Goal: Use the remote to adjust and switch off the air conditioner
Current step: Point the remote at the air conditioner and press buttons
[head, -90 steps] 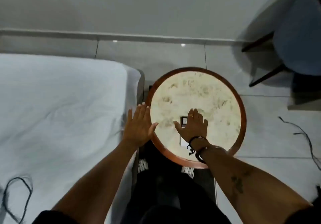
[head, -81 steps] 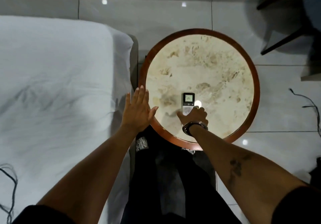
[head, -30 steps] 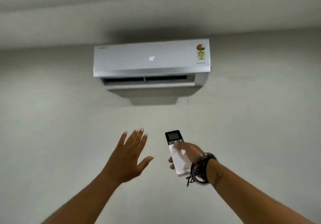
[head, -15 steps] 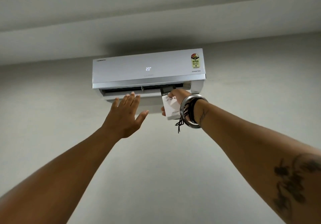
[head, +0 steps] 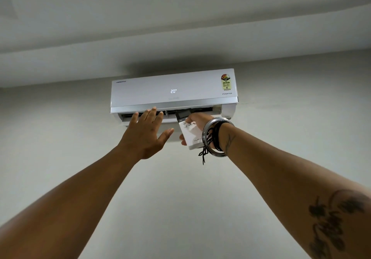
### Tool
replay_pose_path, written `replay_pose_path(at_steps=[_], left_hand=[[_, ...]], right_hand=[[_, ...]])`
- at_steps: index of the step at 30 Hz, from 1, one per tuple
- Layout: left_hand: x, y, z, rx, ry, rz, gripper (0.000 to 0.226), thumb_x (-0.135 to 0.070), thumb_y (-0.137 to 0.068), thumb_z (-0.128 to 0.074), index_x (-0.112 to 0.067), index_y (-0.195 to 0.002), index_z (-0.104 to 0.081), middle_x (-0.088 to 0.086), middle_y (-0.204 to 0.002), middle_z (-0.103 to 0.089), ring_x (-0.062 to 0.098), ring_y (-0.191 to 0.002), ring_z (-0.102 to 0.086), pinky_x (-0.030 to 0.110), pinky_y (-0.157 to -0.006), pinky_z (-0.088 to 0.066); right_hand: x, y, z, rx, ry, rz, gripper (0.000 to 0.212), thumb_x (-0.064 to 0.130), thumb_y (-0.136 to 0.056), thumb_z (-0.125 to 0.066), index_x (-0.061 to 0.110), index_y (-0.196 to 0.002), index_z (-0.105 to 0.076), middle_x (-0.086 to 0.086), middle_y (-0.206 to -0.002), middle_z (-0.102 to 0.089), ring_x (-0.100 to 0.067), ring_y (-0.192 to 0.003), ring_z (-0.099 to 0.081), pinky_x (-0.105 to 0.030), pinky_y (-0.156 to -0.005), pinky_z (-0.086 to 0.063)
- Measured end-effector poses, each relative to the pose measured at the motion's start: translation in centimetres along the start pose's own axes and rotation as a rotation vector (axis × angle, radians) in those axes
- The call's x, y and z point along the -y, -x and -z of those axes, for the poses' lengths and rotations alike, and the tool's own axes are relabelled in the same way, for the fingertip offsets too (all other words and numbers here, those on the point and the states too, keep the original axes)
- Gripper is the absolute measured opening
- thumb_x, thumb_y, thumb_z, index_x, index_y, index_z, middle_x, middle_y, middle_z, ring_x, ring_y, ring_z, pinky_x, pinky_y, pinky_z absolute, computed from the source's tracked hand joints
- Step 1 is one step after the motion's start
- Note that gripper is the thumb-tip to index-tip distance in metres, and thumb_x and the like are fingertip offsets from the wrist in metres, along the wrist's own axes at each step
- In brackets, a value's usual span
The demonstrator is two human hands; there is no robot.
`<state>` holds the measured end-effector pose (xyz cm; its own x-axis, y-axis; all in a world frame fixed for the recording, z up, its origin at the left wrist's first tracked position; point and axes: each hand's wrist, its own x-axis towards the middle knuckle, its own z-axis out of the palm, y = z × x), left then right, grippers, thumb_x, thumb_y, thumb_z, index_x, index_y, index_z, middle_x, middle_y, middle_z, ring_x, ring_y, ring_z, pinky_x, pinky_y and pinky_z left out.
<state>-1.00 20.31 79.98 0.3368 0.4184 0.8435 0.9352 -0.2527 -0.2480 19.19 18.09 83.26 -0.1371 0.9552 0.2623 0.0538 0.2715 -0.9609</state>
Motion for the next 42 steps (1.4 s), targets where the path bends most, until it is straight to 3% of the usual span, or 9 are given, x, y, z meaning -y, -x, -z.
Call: replay_pose_path(at_steps=[4, 8, 14, 25, 32, 34, 37, 42], left_hand=[[0.2, 0.0, 0.7, -0.009, -0.008, -0.008, 0.087, -0.070, -0.086, -0.003, -0.016, -0.152, -0.022, 0.010, -0.163, -0.016, 0.025, -0.150, -0.012, 0.049, -0.121, -0.007], [0.7, 0.5, 2.3, -0.043, -0.027, -0.008, 0.085, -0.070, -0.088, -0.004, -0.016, -0.150, -0.027, 0.011, -0.162, -0.019, 0.025, -0.149, -0.015, 0.049, -0.121, -0.008], [0.9, 0.9, 2.2, -0.029, -0.030, -0.003, 0.085, -0.070, -0.088, -0.005, -0.015, -0.150, -0.026, 0.011, -0.162, -0.019, 0.025, -0.149, -0.015, 0.048, -0.120, -0.008], [1.1, 1.2, 2.8, -0.017, -0.021, -0.016, 0.086, -0.070, -0.087, -0.006, -0.015, -0.150, -0.025, 0.011, -0.163, -0.018, 0.025, -0.149, -0.015, 0.048, -0.120, -0.008], [0.9, 1.1, 2.8, -0.027, -0.017, -0.016, 0.086, -0.070, -0.087, -0.006, -0.015, -0.150, -0.025, 0.010, -0.162, -0.019, 0.025, -0.149, -0.015, 0.048, -0.120, -0.008], [0.8, 1.1, 2.9, -0.027, -0.015, -0.015, 0.087, -0.071, -0.086, -0.005, -0.016, -0.150, -0.025, 0.010, -0.163, -0.019, 0.025, -0.149, -0.015, 0.048, -0.120, -0.007], [0.8, 1.3, 3.0, -0.033, -0.031, 0.005, 0.089, -0.072, -0.085, -0.004, -0.016, -0.151, -0.022, 0.010, -0.163, -0.019, 0.024, -0.150, -0.014, 0.049, -0.120, -0.004], [1.0, 1.5, 3.4, -0.066, -0.002, 0.070, 0.097, -0.079, -0.081, -0.004, -0.014, -0.153, -0.015, 0.008, -0.163, -0.018, 0.023, -0.150, -0.014, 0.051, -0.120, -0.002]], right_hand=[[0.2, 0.0, 0.1, -0.012, 0.021, -0.012, 0.019, 0.018, -0.089, -0.046, 0.002, -0.096, -0.052, -0.022, -0.063, -0.072, -0.033, -0.051, -0.071, -0.035, -0.045, -0.057], [1.5, 1.3, -0.3, -0.045, 0.023, 0.019, 0.016, 0.018, -0.089, -0.044, 0.004, -0.093, -0.051, -0.020, -0.061, -0.072, -0.032, -0.050, -0.070, -0.033, -0.057, -0.056], [1.7, 1.9, -0.7, -0.065, -0.007, 0.030, 0.013, 0.015, -0.090, -0.043, 0.003, -0.093, -0.049, -0.021, -0.057, -0.070, -0.032, -0.047, -0.069, -0.036, -0.047, -0.058], [1.9, 2.8, -0.8, -0.115, 0.037, 0.036, 0.016, 0.015, -0.089, -0.044, 0.004, -0.100, -0.049, -0.021, -0.060, -0.071, -0.034, -0.050, -0.070, -0.034, -0.053, -0.057], [1.5, 2.6, -0.8, -0.141, 0.066, 0.088, 0.016, 0.014, -0.089, -0.048, 0.004, -0.100, -0.053, -0.022, -0.068, -0.073, -0.035, -0.058, -0.072, -0.049, -0.081, -0.055], [1.4, 2.9, -0.9, -0.134, 0.066, 0.103, 0.018, 0.014, -0.089, -0.049, 0.003, -0.102, -0.055, -0.024, -0.075, -0.074, -0.037, -0.065, -0.073, -0.050, -0.074, -0.059], [1.5, 3.7, -1.4, -0.080, 0.014, 0.095, 0.016, 0.015, -0.091, -0.050, 0.001, -0.098, -0.054, -0.023, -0.062, -0.072, -0.034, -0.050, -0.070, -0.037, -0.042, -0.057], [1.5, 4.3, -1.8, -0.163, 0.131, 0.146, 0.037, 0.025, -0.076, -0.079, 0.002, -0.103, -0.066, -0.017, -0.079, -0.075, -0.028, -0.061, -0.073, -0.029, -0.048, -0.056]])
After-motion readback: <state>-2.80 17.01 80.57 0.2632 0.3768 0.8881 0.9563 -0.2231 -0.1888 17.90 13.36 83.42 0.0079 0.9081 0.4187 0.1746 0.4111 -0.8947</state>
